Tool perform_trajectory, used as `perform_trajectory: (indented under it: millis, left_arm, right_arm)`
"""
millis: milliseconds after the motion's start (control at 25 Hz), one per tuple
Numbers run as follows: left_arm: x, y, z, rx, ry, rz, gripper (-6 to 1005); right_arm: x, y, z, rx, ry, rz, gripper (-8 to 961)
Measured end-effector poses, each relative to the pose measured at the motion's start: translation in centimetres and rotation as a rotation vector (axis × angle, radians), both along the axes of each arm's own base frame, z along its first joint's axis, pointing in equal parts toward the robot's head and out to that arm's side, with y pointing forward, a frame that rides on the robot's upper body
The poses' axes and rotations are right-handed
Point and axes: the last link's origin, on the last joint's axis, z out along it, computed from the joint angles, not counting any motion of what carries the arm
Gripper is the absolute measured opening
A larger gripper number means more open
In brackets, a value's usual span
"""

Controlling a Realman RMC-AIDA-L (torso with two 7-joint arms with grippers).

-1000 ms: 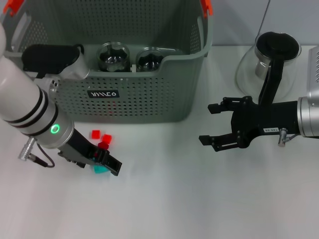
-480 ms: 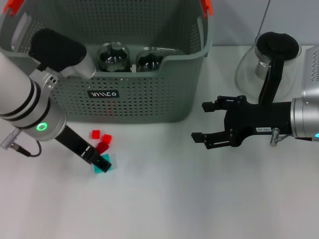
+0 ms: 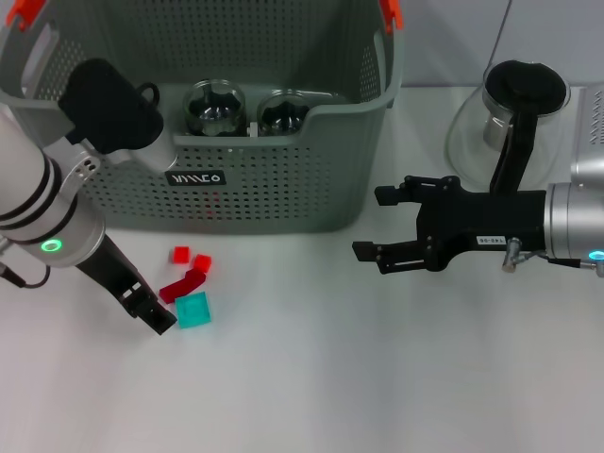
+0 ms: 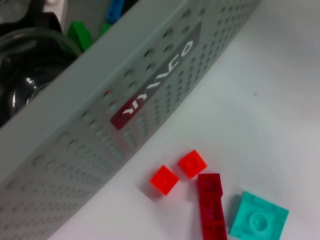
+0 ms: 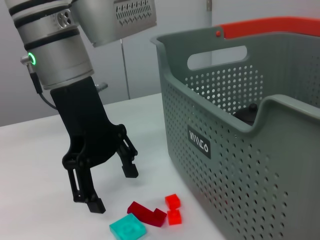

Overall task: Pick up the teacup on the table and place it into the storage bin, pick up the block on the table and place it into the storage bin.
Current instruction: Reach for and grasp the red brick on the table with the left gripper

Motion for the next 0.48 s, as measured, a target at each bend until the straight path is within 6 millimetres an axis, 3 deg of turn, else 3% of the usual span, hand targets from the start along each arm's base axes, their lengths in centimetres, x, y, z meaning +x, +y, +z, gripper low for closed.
perform_trajectory:
  millis: [480]
  left_arm:
    - [-0.16, 0.27, -0.85, -0.031, 0.022, -0.067, 821]
  right_arm:
    - [-0.19, 0.12, -0.01, 0.003, 0.008, 0.002, 915]
